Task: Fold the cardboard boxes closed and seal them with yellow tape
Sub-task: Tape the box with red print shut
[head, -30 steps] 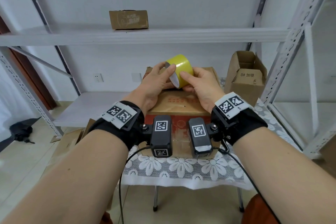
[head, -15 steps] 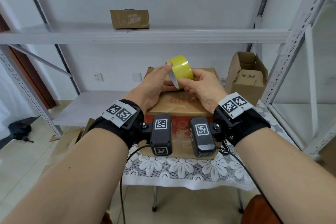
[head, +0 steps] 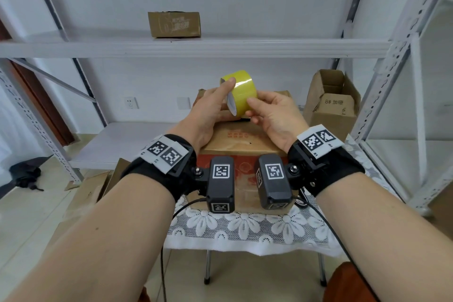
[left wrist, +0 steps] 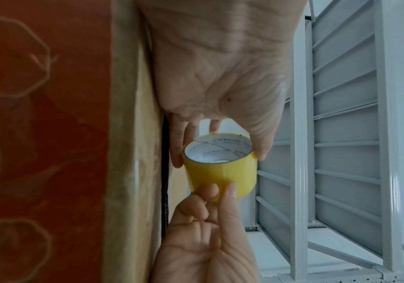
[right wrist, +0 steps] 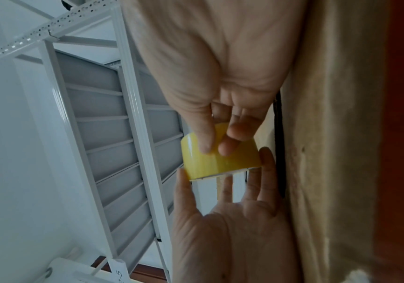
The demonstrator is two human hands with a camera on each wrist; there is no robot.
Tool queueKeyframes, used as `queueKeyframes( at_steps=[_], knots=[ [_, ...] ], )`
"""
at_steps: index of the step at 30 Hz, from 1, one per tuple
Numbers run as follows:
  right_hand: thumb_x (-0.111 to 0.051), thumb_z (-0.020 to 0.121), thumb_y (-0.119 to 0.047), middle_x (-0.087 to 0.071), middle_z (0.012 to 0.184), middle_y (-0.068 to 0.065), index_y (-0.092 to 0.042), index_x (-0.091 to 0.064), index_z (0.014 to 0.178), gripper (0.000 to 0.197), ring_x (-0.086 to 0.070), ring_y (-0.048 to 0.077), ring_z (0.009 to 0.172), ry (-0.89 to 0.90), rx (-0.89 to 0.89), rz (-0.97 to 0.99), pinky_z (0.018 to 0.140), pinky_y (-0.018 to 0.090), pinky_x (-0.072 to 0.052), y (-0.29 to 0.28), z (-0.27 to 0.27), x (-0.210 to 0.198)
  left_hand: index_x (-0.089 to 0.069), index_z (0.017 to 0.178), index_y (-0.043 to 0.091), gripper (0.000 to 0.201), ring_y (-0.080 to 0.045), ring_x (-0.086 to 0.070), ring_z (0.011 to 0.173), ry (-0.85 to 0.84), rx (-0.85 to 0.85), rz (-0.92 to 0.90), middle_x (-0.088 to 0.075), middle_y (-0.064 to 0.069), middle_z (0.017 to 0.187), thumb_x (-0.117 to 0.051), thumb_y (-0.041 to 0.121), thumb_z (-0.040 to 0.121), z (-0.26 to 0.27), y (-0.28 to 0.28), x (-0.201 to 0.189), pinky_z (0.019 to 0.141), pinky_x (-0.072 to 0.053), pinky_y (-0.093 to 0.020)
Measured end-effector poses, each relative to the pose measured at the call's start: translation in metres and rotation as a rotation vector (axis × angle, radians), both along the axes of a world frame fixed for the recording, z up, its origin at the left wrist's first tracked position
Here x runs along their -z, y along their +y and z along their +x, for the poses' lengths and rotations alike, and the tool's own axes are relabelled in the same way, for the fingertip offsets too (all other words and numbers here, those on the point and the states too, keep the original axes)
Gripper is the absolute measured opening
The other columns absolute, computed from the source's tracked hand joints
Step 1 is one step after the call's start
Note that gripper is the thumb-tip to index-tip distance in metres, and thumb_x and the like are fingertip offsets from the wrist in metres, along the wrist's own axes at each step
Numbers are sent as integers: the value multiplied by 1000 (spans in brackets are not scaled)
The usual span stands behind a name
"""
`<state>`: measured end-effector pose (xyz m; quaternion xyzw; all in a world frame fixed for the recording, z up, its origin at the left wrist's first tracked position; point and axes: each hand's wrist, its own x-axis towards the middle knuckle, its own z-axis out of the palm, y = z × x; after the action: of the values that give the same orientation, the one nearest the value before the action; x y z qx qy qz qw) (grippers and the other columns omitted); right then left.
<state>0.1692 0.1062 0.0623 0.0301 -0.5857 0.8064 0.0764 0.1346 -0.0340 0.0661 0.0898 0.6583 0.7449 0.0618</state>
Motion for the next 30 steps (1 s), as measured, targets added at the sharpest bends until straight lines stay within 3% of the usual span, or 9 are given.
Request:
queueKeyframes(
  at_steps=[3,6,9,13,16,19,21,24,30],
  knots=[
    [-64,84,3,-64,76,7,-6,-63,92,12,-56,9,54,2,-11,68,46,16,-41,0,1,2,-40,141,20,63,-25,-69,102,39,3,-33,-61,-13,126,-61,50,90,0,1,2,86,-57,-34],
    [-71,83,-15,-64,74,4,-11,-63,82,9,-53,10,50,-52,47,95,43,18,-38,0,1,1,-36,142,25,79,-24,-65,111,44,20,-85,-59,-7,130,-67,57,76,0,2,4,99,-51,-40],
    [-68,87,-28,-63,69,3,-12,-61,81,18,-51,11,46,-100,97,42,39,19,-36,2,0,-1,-37,142,20,91,-19,-67,107,44,21,-118,-62,-2,125,-77,54,67,0,2,6,98,-52,-40],
    [-61,90,-7,-63,75,7,-6,-63,90,2,-57,11,51,-62,55,-48,45,18,-45,2,1,-1,-45,137,11,87,-23,-69,103,5,-41,-96,-65,-9,123,-73,57,69,0,4,3,93,-55,-39],
    [-59,86,8,-65,75,9,1,-62,100,16,-61,10,52,-34,-3,-76,49,17,-50,2,2,0,-57,126,8,80,-28,-68,103,-20,-67,-117,-69,-14,115,-65,61,67,3,6,-1,97,-53,-45],
    [-66,83,3,-66,77,11,-1,-62,97,15,-62,12,51,-59,-32,-25,45,18,-50,2,5,-1,-65,115,2,70,-32,-69,98,11,-42,-185,-72,-19,104,-55,64,83,7,6,-3,98,-51,-46],
    [-71,82,-9,-67,78,12,-4,-62,91,13,-62,14,50,-84,-30,18,43,19,-50,0,8,-3,-67,113,6,62,-31,-70,96,20,-17,-218,-73,-17,101,-49,61,91,10,6,-4,97,-52,-43],
    [-72,83,-21,-67,79,14,-7,-61,85,18,-62,15,47,-89,0,62,41,20,-50,-1,8,-4,-68,114,10,59,-25,-70,100,32,32,-226,-74,-12,105,-58,60,83,14,7,-6,99,-51,-41],
    [-68,85,-8,-68,81,14,-4,-63,97,14,-65,15,51,-69,-69,63,43,19,-51,-1,8,-3,-69,110,13,53,-28,-69,101,-17,-11,-156,-74,-11,104,-55,60,89,10,4,-4,94,-53,-39]
  ],
)
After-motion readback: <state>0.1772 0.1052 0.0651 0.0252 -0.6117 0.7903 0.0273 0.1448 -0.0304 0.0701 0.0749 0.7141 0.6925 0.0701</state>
